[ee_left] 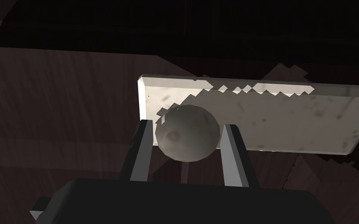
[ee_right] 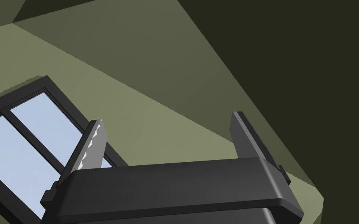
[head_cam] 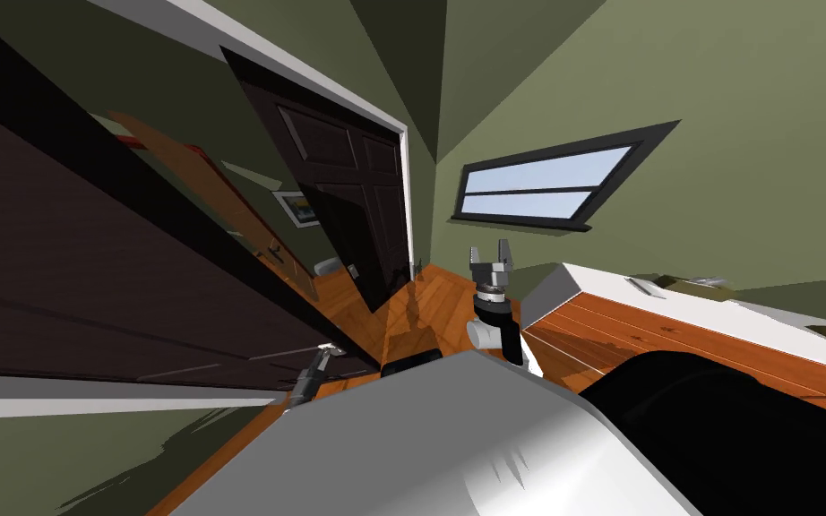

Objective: Pull the door open

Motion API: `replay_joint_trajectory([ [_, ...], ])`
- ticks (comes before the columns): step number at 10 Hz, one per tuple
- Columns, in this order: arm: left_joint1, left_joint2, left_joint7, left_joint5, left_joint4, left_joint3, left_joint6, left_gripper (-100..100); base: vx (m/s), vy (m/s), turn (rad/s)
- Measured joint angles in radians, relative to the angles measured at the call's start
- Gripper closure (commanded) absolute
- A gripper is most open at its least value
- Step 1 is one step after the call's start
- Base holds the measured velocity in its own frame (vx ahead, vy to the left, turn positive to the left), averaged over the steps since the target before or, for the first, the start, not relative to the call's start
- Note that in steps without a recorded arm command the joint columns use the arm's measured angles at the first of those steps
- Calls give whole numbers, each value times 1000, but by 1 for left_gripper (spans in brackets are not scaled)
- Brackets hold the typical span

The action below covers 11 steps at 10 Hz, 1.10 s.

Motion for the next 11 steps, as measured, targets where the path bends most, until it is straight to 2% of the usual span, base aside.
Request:
replay_joint_trajectory([
  [2, 7, 9, 7, -3, 6, -4, -21, 100, -138, 44, -72],
  [3, 9, 8, 7, -4, 8, -6, -22, 100, -96, 25, -2],
  [5, -23, 4, 10, -12, 29, -9, -18, 100, -150, 41, -31],
  [7, -47, 2, 12, -18, 58, -12, -25, 100, -78, 12, 4],
  [11, -128, -7, 18, -35, 132, -18, -35, 100, -123, 35, -19],
])
